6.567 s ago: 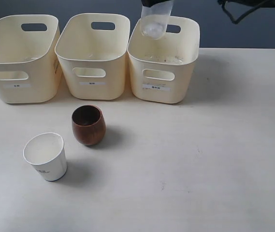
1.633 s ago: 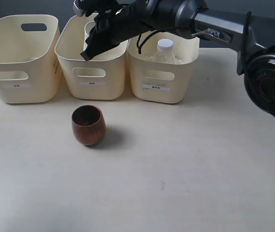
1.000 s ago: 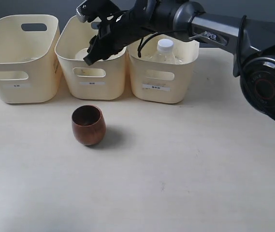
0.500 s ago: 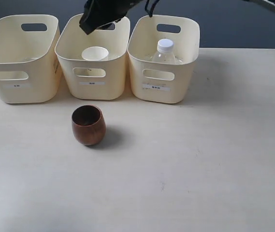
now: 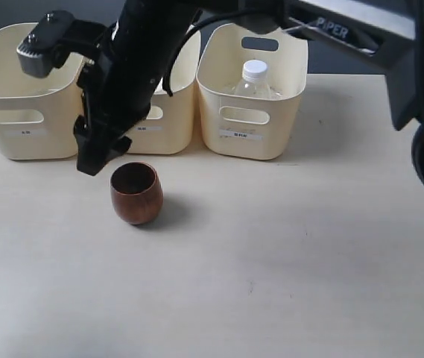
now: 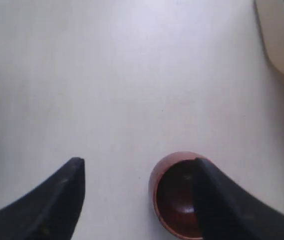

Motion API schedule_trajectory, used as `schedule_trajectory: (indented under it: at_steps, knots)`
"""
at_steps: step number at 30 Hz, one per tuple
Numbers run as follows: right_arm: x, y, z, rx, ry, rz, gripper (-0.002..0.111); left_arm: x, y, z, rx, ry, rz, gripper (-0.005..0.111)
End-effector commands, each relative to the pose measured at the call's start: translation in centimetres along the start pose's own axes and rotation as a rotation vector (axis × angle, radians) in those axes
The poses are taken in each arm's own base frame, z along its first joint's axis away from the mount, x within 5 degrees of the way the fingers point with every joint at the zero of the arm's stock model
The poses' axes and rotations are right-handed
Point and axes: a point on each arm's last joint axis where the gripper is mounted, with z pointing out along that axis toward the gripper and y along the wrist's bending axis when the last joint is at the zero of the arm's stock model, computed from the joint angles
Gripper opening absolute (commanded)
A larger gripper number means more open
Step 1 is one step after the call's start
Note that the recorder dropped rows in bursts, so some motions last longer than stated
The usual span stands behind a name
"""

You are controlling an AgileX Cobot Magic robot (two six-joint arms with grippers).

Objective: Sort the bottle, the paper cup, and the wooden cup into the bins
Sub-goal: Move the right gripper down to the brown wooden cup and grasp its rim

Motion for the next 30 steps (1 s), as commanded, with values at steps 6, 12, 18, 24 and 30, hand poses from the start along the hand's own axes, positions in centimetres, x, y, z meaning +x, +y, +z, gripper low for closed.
schedule_trajectory:
  at_steps: [6,12,18,24,30]
  knots:
    - [2.2,-1.5,4.5,-0.014,0.132,0.034,0.061,-0.2,0.0,0.0,0.002,-0.012,0.0,0.0]
    - [2.9,-1.9,6.1,-0.029,0.166,0.05,0.061,-0.2,0.0,0.0,0.002,-0.012,0.0,0.0]
    - [3.6,-2.2,7.4,-0.022,0.212,0.078,0.058,-0.2,0.0,0.0,0.002,-0.012,0.0,0.0]
    - [3.9,-2.3,8.0,-0.029,0.221,0.083,0.025,-0.2,0.0,0.0,0.002,-0.012,0.0,0.0]
    - [4.3,-2.4,8.8,-0.039,0.235,0.089,0.017,-0.2,0.0,0.0,0.002,-0.012,0.0,0.0]
